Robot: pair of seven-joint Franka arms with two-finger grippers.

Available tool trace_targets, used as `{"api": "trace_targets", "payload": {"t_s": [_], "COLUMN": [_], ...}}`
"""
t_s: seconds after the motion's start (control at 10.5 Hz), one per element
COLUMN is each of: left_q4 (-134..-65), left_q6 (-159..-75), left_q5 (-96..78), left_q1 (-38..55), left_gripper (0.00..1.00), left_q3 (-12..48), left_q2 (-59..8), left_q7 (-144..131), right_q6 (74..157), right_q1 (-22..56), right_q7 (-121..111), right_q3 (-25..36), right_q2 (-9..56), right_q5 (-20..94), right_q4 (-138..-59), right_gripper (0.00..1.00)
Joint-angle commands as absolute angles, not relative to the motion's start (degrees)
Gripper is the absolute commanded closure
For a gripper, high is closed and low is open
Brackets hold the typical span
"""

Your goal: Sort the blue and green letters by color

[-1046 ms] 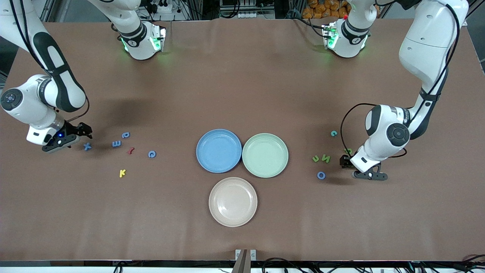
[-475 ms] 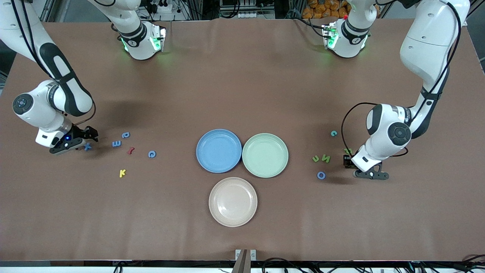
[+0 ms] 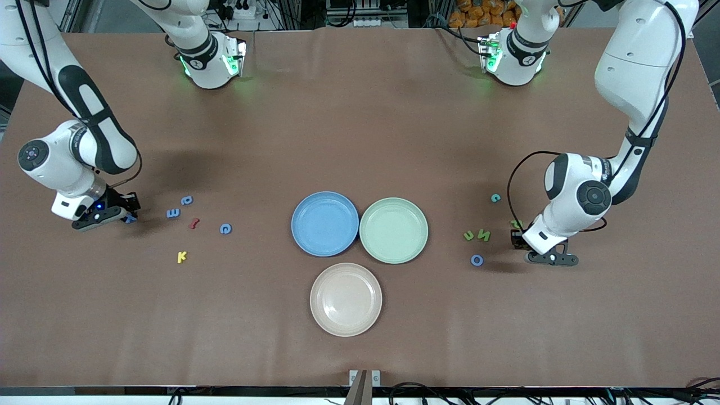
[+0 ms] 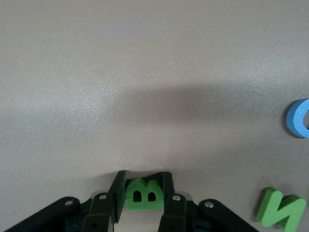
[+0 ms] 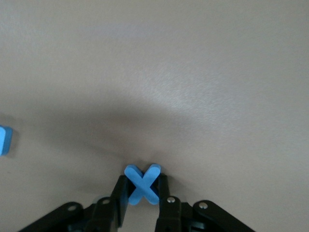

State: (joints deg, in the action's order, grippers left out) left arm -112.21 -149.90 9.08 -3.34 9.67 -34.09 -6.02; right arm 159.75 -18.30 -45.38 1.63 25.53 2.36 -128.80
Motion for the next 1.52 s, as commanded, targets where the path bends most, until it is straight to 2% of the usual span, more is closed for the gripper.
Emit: {"api": "trace_targets", "payload": {"t_s": [0.0,0.19,0.38,0.57,0.86,0.95,1.05,1.33,1.43], "left_q4": [-112.9,-110.3,-107.7,-105.3,-102.5,-101.3,-100.9,-101.5,-101.5], "left_q6": [-148.7,-148.7,-148.7,-148.8,-148.9,-149.0,-149.0,-147.2,-144.0], "left_q5": [4.3,-0.8,-0.8,-0.4,-0.2,-0.2,-0.1,1.6,3.7], "left_q1": [-3.6,-2.8,2.2,7.2,13.5,15.3,15.9,15.0,14.0], "left_gripper": [1.00,1.00,1.00,1.00,1.00,0.78,0.01,0.00,0.00], "left_q3": [13.4,17.8,19.3,19.2,18.5,18.5,18.5,16.6,16.4], "left_q2": [-31.5,-31.7,-32.3,-34.2,-36.9,-37.8,-37.9,-35.0,-32.9], "left_q7": [-7.8,-11.3,-19.4,-26.9,-35.0,-37.9,-40.4,-41.8,-41.6], "right_q6": [160.2,158.2,147.7,140.3,137.7,135.9,135.0,135.4,135.0], "right_q1": [-18.5,-18.5,-16.1,-10.8,0.7,4.1,7.8,18.5,21.9], "right_q7": [-45.3,-44.1,-37.9,-26.2,-5.2,0.2,5.7,18.2,22.5], "right_q3": [1.0,1.0,1.0,1.0,1.0,1.0,1.0,1.1,1.1], "right_q2": [27.0,26.3,21.4,17.7,16.3,16.3,16.9,19.5,21.6], "right_q5": [7.5,8.3,8.2,8.2,8.2,8.2,8.2,8.1,7.9], "right_q4": [-127.9,-126.3,-123.5,-121.9,-119.4,-117.7,-116.0,-113.5,-110.9], "right_gripper": [1.00,1.00,1.00,1.00,1.00,1.00,1.00,1.00,1.00]}}
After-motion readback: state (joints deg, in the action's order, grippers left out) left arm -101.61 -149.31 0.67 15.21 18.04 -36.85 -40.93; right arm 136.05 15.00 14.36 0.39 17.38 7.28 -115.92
